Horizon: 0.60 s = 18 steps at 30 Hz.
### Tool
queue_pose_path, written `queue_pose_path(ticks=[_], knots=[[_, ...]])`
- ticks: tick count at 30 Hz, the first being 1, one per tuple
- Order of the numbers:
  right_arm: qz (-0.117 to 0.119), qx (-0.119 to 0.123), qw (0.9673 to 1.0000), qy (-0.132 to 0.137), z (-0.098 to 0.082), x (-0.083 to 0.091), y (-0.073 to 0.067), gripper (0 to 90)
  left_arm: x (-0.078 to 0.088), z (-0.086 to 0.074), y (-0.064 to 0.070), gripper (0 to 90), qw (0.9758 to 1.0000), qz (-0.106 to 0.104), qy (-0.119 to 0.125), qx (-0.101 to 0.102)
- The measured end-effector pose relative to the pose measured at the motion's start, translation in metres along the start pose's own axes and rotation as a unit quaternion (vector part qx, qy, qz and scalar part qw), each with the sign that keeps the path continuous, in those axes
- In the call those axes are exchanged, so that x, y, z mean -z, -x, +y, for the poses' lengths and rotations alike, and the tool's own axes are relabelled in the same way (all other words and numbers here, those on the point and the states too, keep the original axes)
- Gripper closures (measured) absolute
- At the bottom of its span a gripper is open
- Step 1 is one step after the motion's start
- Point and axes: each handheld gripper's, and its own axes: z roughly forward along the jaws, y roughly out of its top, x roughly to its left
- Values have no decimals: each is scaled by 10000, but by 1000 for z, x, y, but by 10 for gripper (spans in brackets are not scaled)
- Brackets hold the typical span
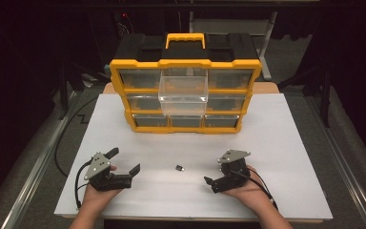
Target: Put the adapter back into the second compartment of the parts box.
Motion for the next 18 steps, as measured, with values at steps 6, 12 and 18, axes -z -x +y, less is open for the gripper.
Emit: queue_pose_path(ticks=[6,12,18], knots=[[173,134,9998,24,14,-10,-7,67,-1,0,1,3,10000,-20,10,-10],[318,274,9991,53,27,-19,-16,141,-1,0,1,3,10000,-29,7,-9],[419,309,9986,58,37,-30,-22,195,1,0,1,3,10000,-30,22,-16]])
